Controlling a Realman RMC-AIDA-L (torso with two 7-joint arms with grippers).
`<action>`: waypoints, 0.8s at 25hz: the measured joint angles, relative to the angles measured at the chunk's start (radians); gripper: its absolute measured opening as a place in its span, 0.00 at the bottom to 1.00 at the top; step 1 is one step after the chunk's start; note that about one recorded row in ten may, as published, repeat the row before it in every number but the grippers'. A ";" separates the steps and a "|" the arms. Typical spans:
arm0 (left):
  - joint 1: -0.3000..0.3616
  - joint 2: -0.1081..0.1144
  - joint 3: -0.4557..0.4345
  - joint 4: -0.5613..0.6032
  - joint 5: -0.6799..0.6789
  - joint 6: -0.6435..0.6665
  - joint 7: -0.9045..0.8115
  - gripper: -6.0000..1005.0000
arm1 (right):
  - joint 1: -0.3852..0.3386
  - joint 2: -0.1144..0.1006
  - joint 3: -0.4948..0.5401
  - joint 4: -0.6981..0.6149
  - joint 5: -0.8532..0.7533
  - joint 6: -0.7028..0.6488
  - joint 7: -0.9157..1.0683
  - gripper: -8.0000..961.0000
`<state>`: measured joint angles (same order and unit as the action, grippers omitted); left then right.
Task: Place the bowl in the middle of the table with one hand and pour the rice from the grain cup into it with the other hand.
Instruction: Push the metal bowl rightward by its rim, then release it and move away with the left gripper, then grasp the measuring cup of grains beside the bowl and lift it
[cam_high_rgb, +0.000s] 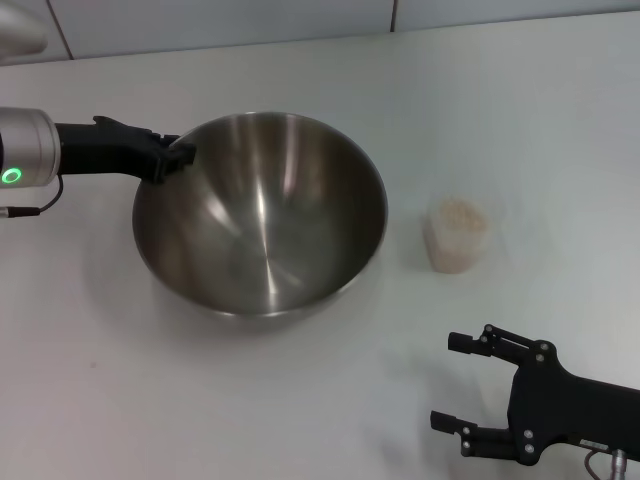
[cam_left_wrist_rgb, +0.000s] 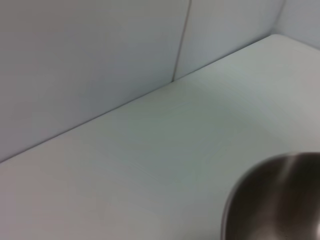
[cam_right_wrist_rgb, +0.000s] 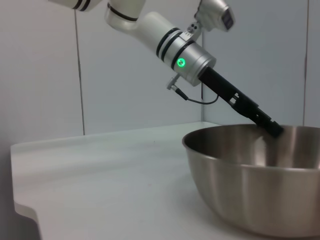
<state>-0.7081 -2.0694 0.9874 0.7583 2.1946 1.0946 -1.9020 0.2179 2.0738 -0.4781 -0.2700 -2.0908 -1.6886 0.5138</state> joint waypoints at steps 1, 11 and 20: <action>0.023 -0.003 0.004 0.020 -0.020 0.012 0.035 0.09 | 0.000 0.000 0.002 0.000 0.000 0.000 0.000 0.86; 0.350 0.005 0.113 0.404 -0.253 0.256 0.282 0.35 | -0.004 0.004 0.087 0.010 0.011 0.002 -0.007 0.86; 0.505 0.009 0.082 0.537 -0.258 0.408 0.350 0.73 | -0.033 0.008 0.320 0.043 0.011 0.060 -0.016 0.86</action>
<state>-0.2030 -2.0606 1.0693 1.2952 1.9364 1.5031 -1.5525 0.1851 2.0814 -0.1581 -0.2266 -2.0796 -1.6282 0.4981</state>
